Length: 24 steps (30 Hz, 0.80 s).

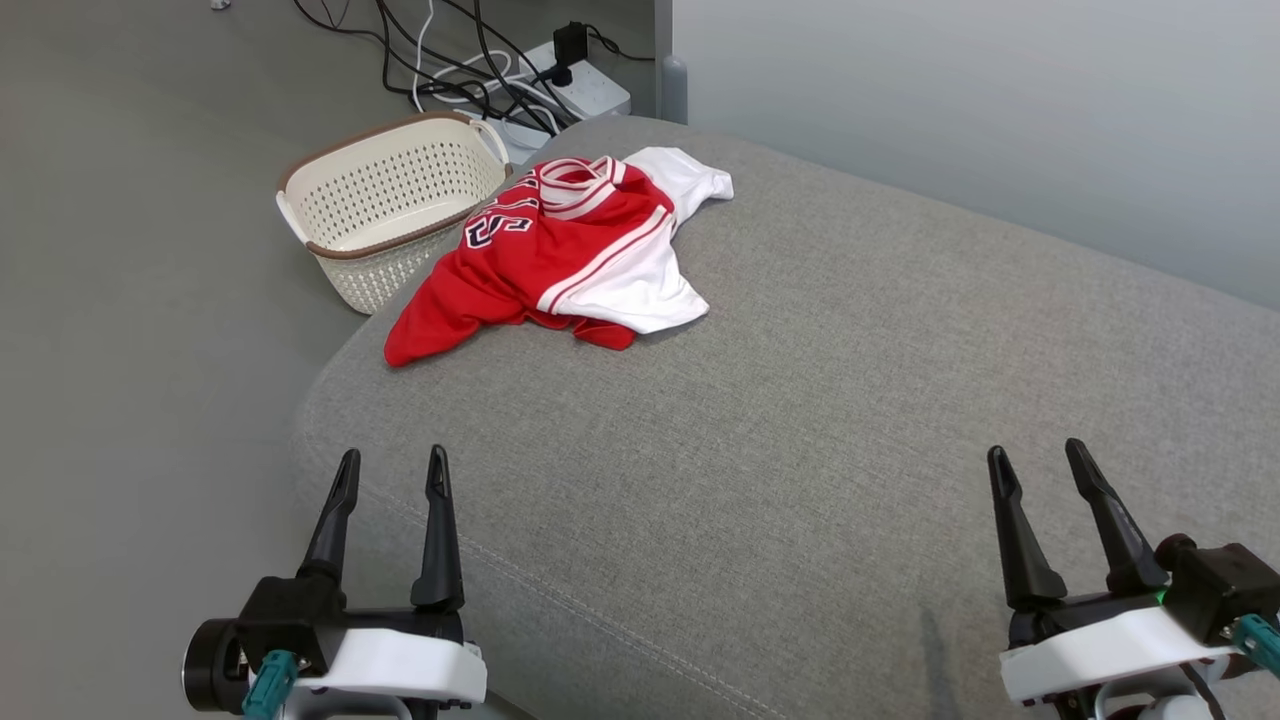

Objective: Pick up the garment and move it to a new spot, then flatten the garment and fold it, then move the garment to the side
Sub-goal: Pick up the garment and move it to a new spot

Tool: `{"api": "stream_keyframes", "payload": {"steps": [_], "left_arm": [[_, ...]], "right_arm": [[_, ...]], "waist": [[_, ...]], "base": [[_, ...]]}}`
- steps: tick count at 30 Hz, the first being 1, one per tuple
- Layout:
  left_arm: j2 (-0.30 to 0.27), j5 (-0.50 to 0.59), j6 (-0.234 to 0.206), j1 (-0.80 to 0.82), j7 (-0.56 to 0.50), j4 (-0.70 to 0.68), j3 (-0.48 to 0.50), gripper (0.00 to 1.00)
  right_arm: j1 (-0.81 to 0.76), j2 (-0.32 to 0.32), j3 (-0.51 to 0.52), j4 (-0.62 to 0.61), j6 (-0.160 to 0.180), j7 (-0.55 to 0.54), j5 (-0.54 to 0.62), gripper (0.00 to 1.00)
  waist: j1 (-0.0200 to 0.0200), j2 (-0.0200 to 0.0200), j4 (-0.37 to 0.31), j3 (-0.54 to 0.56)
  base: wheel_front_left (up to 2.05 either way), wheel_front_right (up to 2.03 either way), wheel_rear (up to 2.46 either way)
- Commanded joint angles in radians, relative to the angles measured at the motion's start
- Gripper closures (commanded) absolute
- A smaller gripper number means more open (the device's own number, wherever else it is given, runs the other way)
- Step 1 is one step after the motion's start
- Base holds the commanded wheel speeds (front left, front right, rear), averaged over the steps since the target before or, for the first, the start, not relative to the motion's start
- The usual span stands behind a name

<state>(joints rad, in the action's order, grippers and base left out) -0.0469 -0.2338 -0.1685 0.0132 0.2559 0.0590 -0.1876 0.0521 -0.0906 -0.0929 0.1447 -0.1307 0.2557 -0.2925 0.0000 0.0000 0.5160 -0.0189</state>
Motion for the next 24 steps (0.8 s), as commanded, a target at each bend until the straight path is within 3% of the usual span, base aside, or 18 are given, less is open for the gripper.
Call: {"api": "stream_keyframes", "payload": {"steps": [1,24], "left_arm": [[-0.003,-0.013,-0.004,0.053,0.006,-0.016,0.034,0.0],[-0.003,-0.216,-0.03,0.42,0.006,0.131,0.109,0.0]], "right_arm": [[0.025,-0.019,-0.016,-0.027,0.0,0.006,0.003,0.0],[0.214,-0.195,-0.075,-0.038,0.0,0.006,0.016,0.0]], "waist": [[0.0,0.0,-0.004,-0.012],[0.0,0.0,-0.117,-0.359]], "base": [[0.0,0.0,0.0],[0.0,0.0,0.0]]}}
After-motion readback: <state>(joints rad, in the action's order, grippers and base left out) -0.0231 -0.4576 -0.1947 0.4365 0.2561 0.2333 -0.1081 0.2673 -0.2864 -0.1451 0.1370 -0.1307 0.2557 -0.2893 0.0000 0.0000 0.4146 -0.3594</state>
